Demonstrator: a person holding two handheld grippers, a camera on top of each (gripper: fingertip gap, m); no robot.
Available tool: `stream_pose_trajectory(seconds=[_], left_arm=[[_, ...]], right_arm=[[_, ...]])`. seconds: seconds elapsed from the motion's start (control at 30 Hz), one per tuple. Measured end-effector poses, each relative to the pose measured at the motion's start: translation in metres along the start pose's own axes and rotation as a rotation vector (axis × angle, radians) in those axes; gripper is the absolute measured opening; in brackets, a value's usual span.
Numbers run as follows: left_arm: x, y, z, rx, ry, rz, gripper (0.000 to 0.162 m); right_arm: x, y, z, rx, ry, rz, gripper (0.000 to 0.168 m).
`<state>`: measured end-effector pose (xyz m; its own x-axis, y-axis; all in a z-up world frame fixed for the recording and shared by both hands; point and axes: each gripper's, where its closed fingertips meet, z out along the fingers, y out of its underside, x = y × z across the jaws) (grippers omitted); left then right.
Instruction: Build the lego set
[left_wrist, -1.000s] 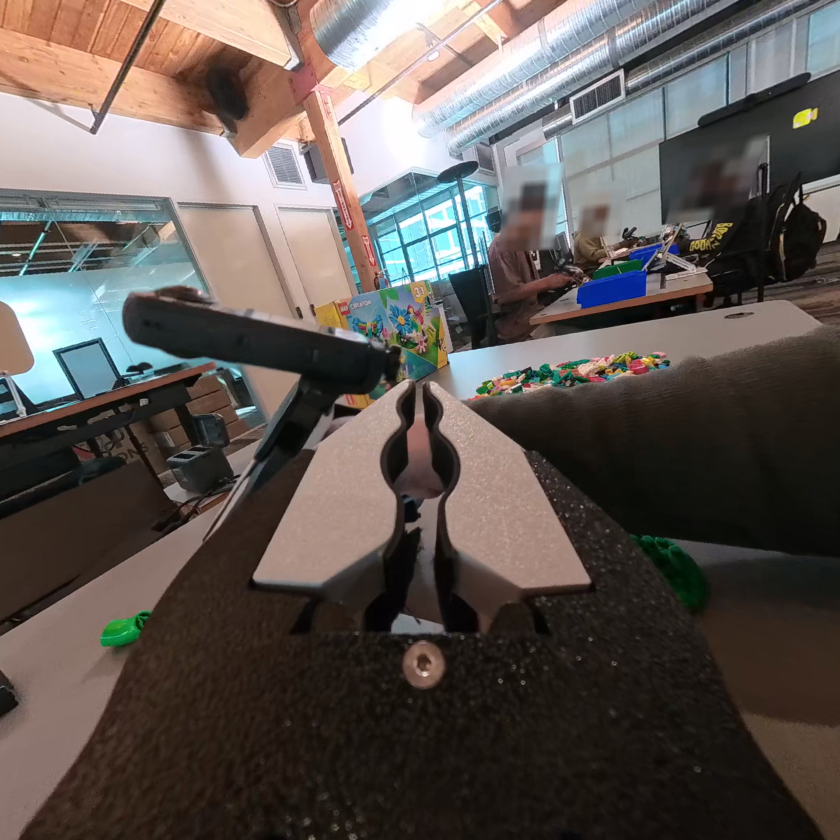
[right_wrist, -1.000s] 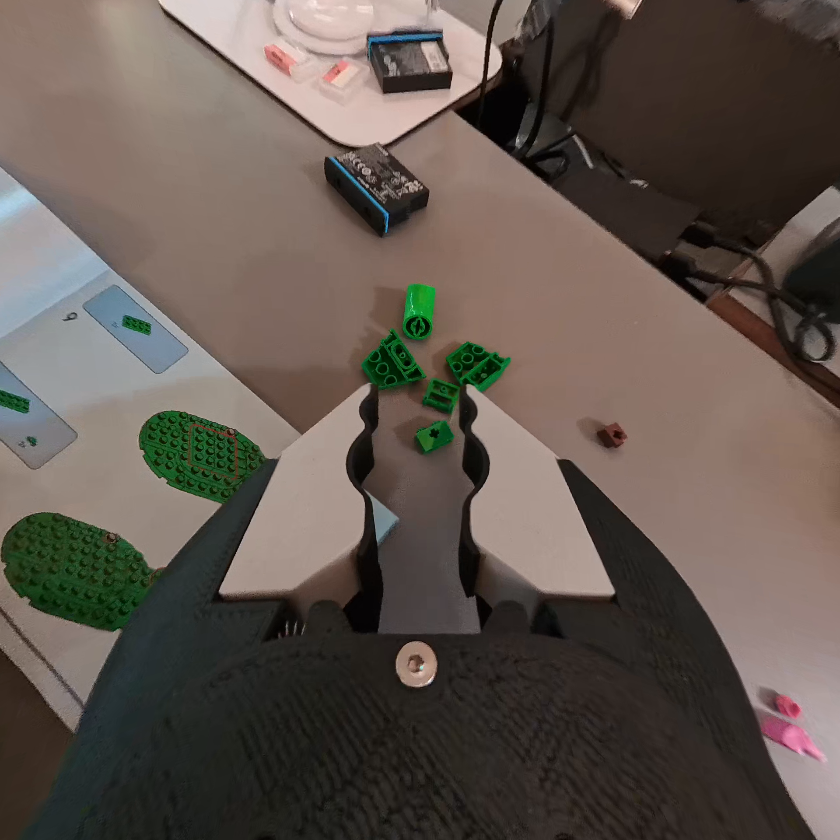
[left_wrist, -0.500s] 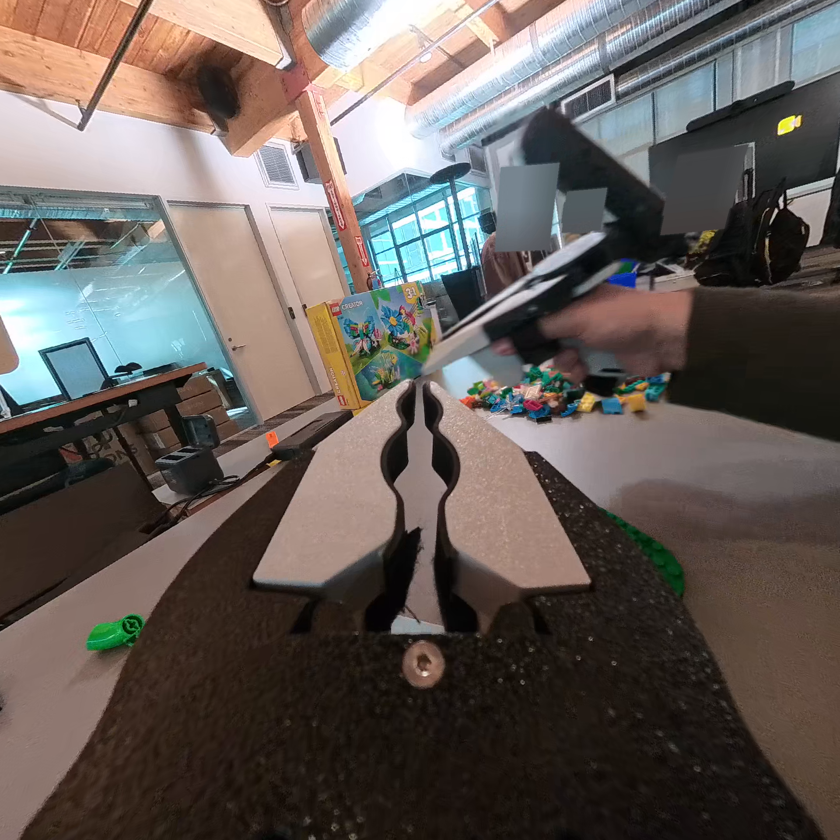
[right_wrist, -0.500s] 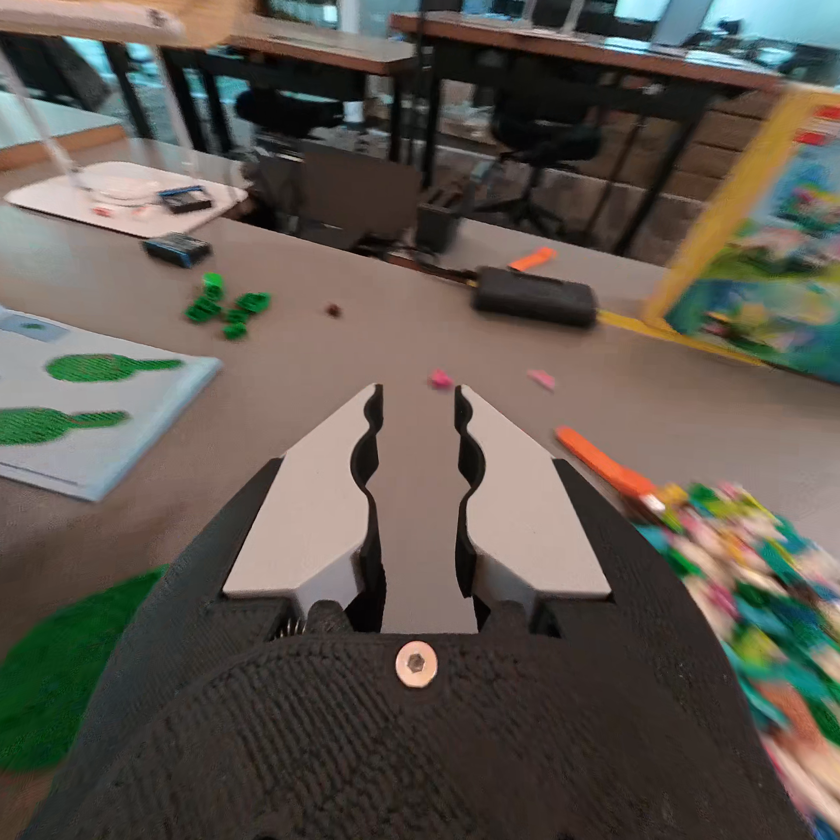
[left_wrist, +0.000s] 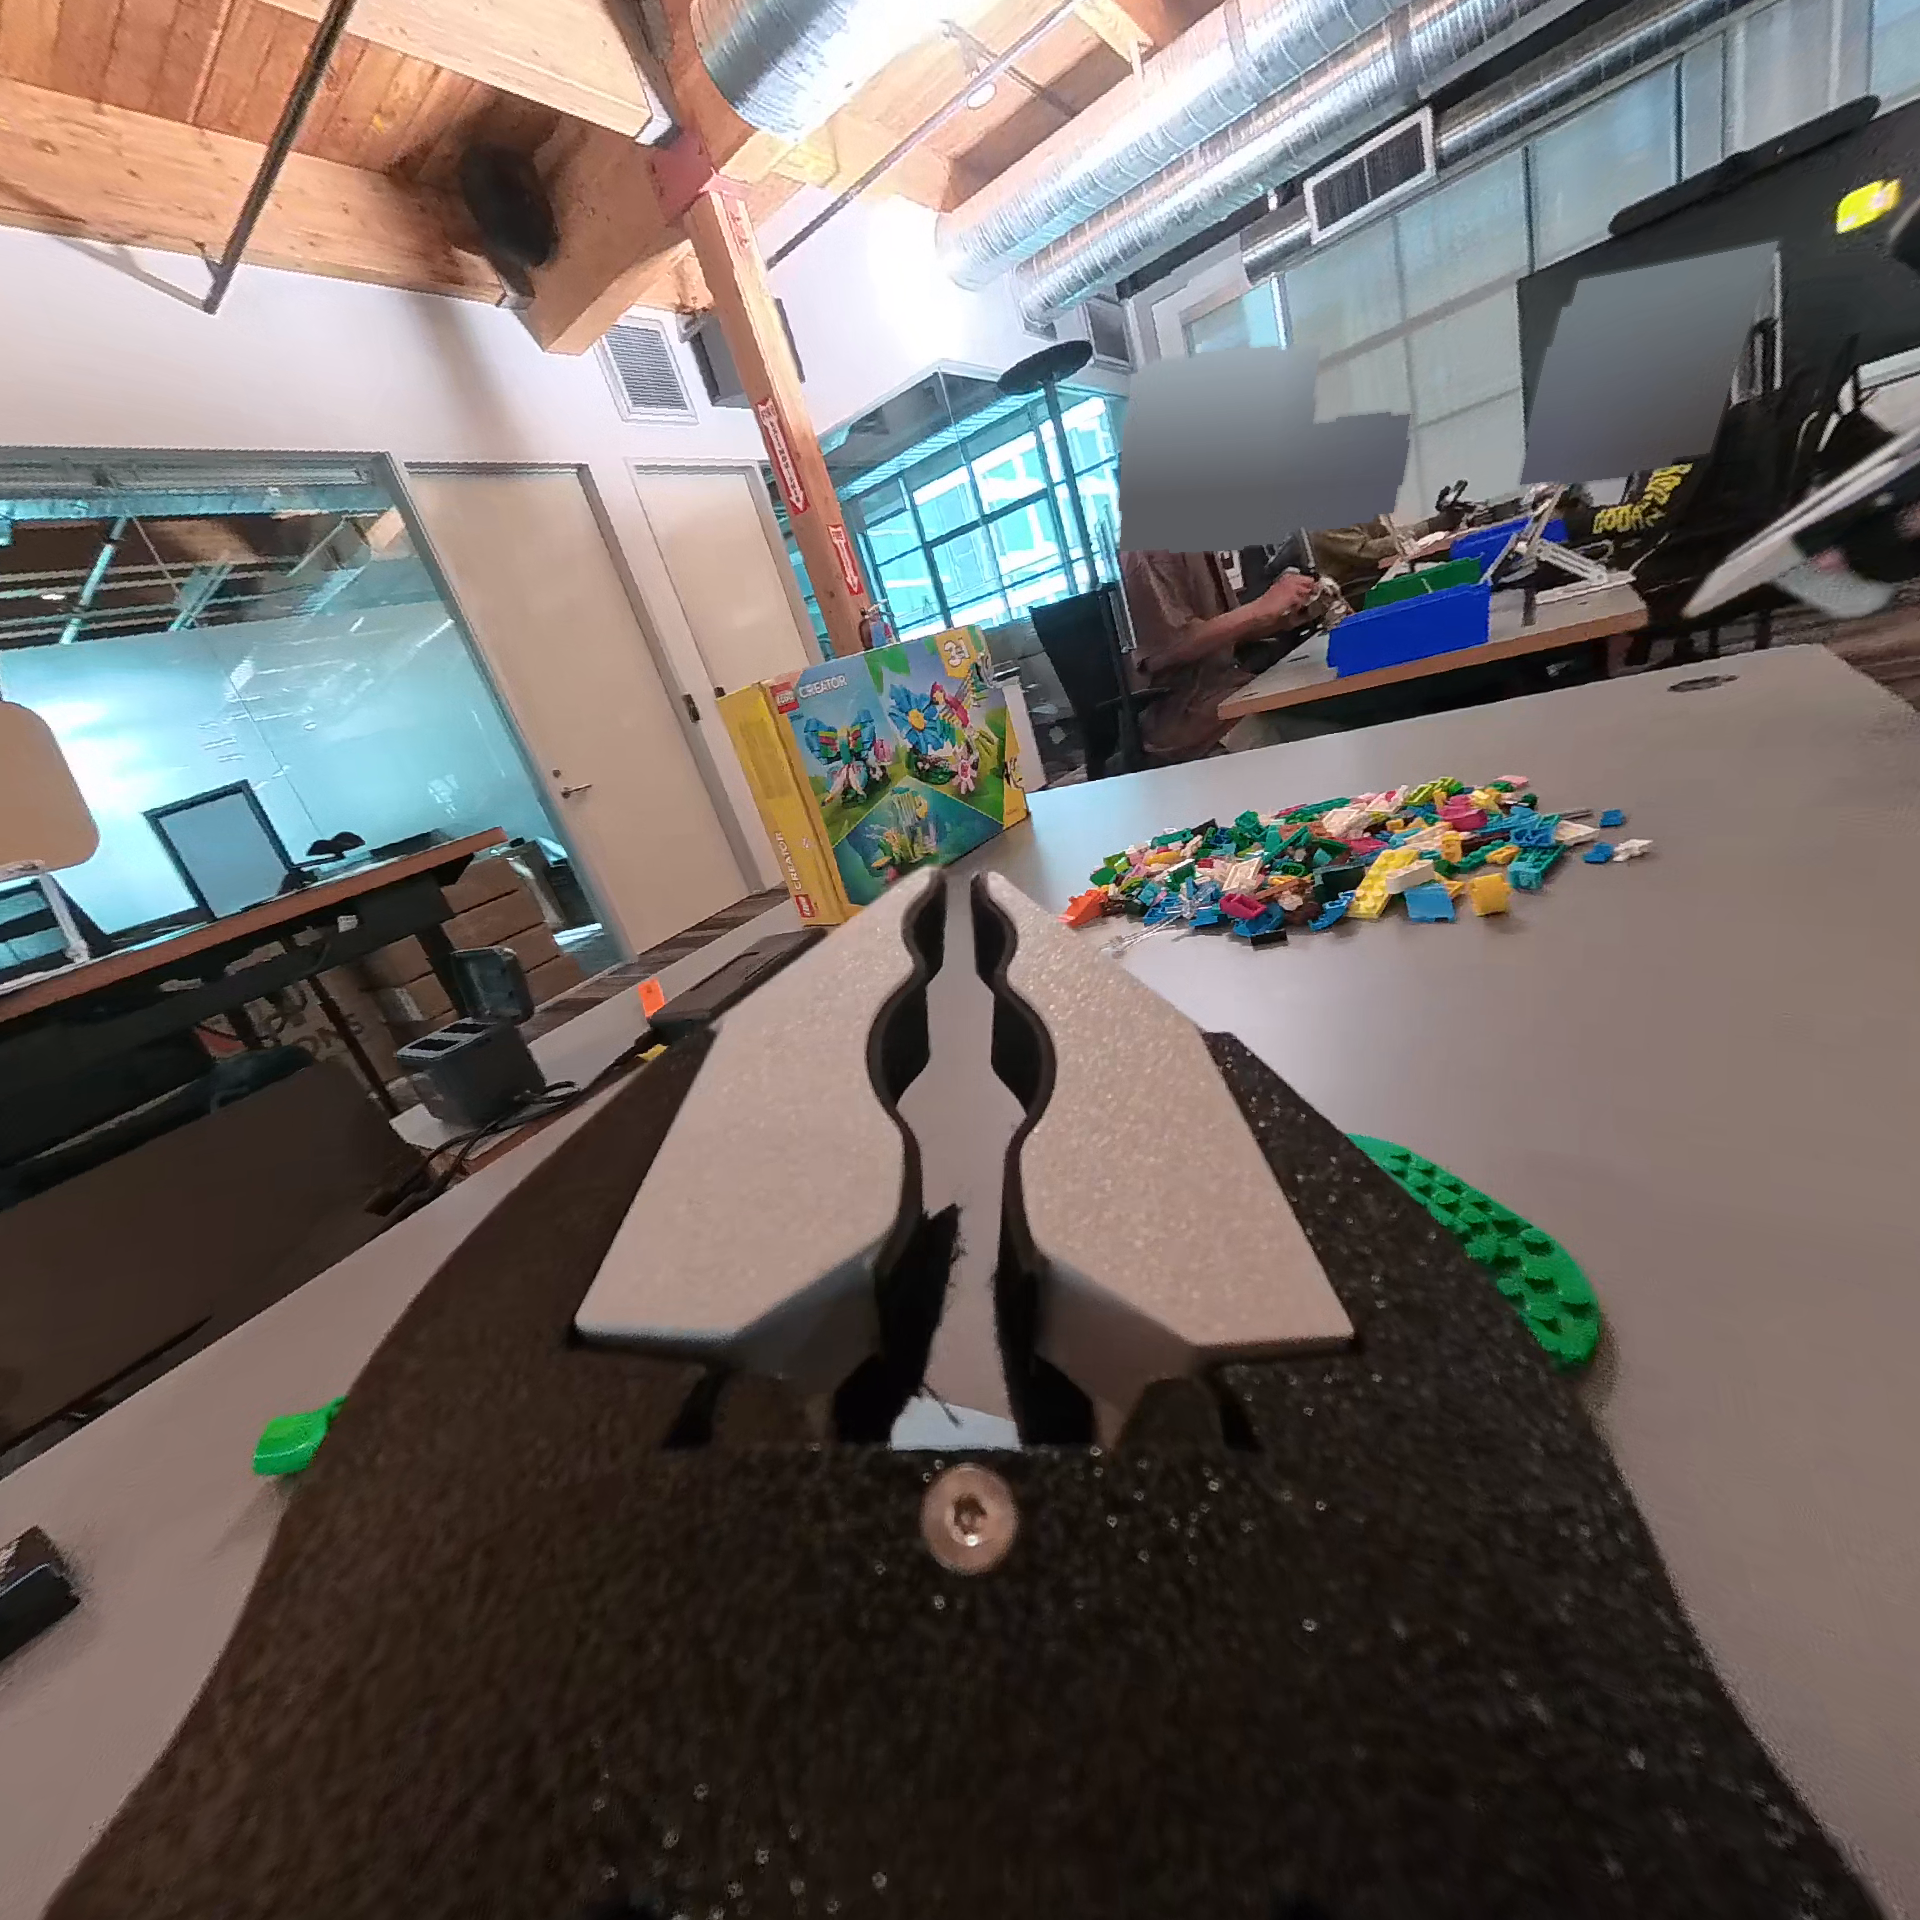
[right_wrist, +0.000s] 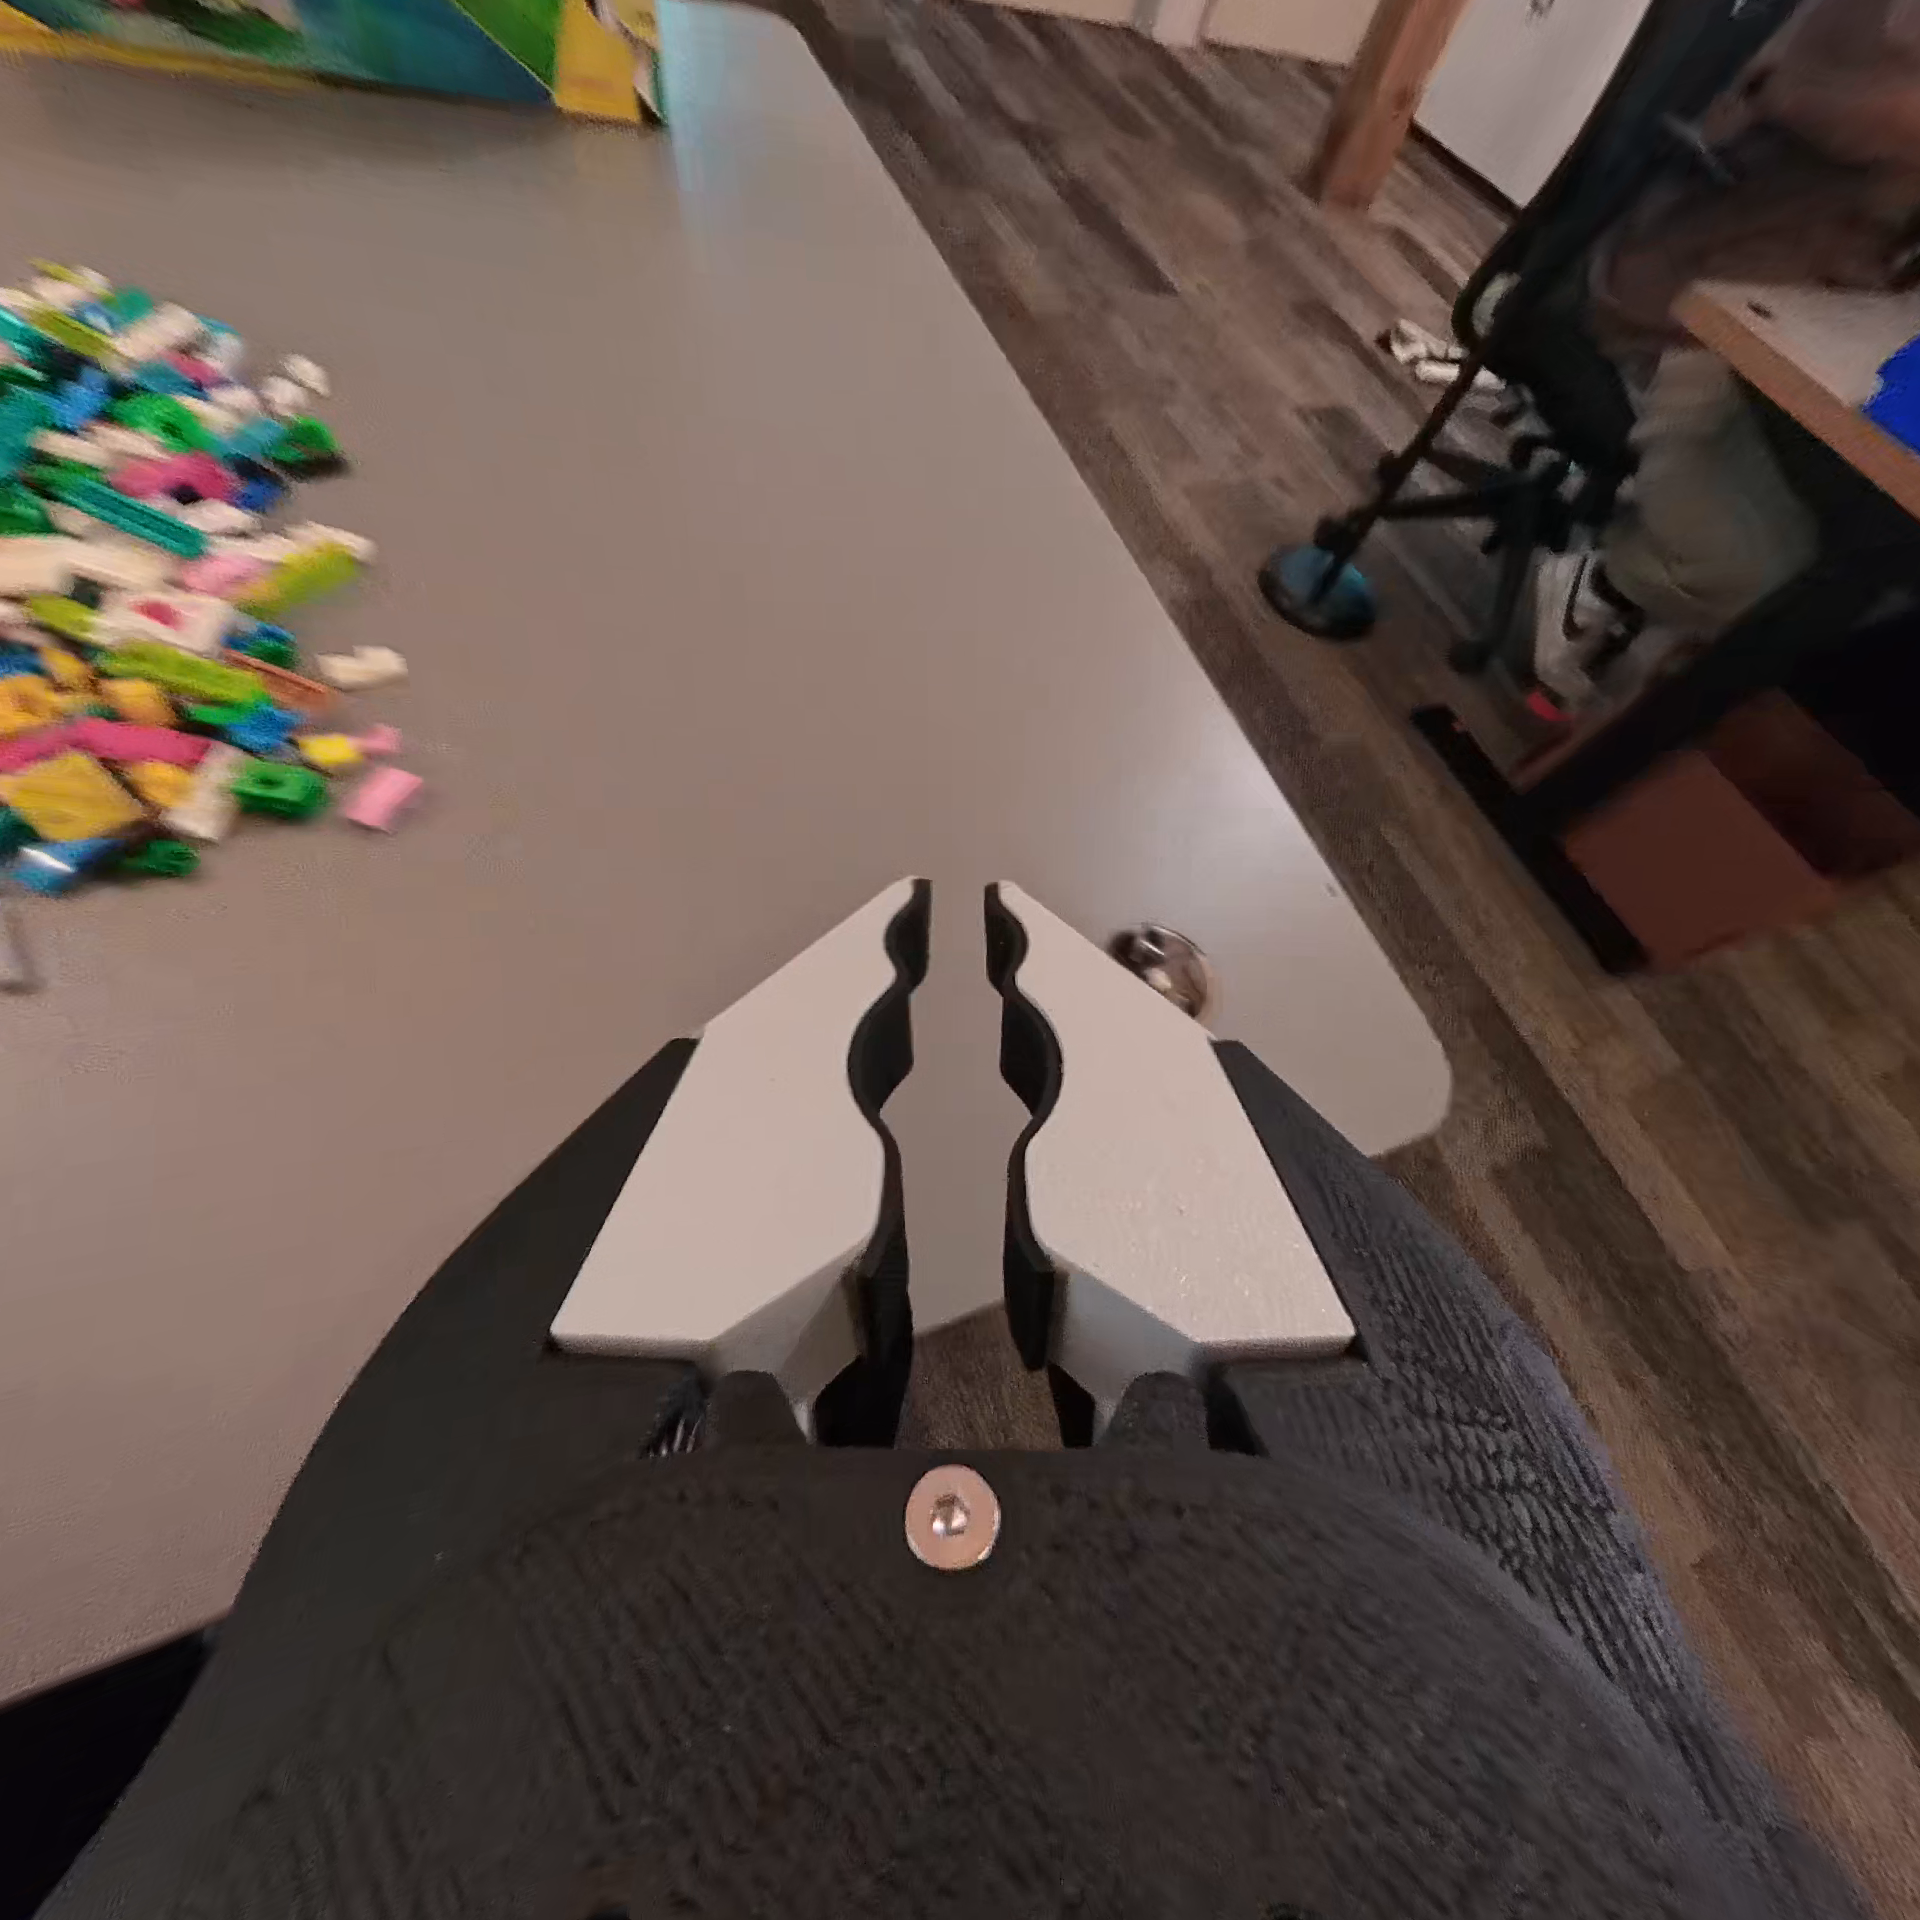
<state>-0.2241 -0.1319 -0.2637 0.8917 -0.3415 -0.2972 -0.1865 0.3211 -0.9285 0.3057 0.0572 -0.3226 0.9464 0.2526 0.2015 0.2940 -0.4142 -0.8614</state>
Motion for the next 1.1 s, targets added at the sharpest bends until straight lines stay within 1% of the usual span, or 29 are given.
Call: stream_pose_trajectory(seconds=[0.07,0.1,0.2,0.33,0.47,0.77,1.1], left_arm=[[-0.002,0.0,0.0,-0.001,-0.021,0.021,0.003],[-0.003,0.0,0.0,-0.005,-0.031,0.032,0.003],[-0.005,0.002,0.002,-0.023,-0.059,0.077,0.003],[-0.008,0.006,0.004,-0.048,-0.089,0.119,0.003],[-0.012,0.008,0.004,-0.063,-0.116,0.139,0.003],[-0.011,0.009,0.005,-0.071,-0.116,0.147,0.002],[-0.011,0.008,0.005,-0.063,-0.112,0.134,0.002]], right_arm=[[0.022,0.012,0.008,-0.038,-0.012,0.014,0.001],[0.026,0.017,0.013,-0.063,-0.033,0.005,0.0],[0.04,0.034,0.032,-0.162,-0.052,-0.071,0.0],[0.054,0.049,0.053,-0.225,-0.054,-0.083,0.0],[0.059,0.049,0.057,-0.225,-0.055,-0.079,0.0],[0.051,0.046,0.057,-0.173,-0.105,-0.104,0.0],[0.052,0.047,0.059,-0.195,-0.052,-0.123,0.0]])
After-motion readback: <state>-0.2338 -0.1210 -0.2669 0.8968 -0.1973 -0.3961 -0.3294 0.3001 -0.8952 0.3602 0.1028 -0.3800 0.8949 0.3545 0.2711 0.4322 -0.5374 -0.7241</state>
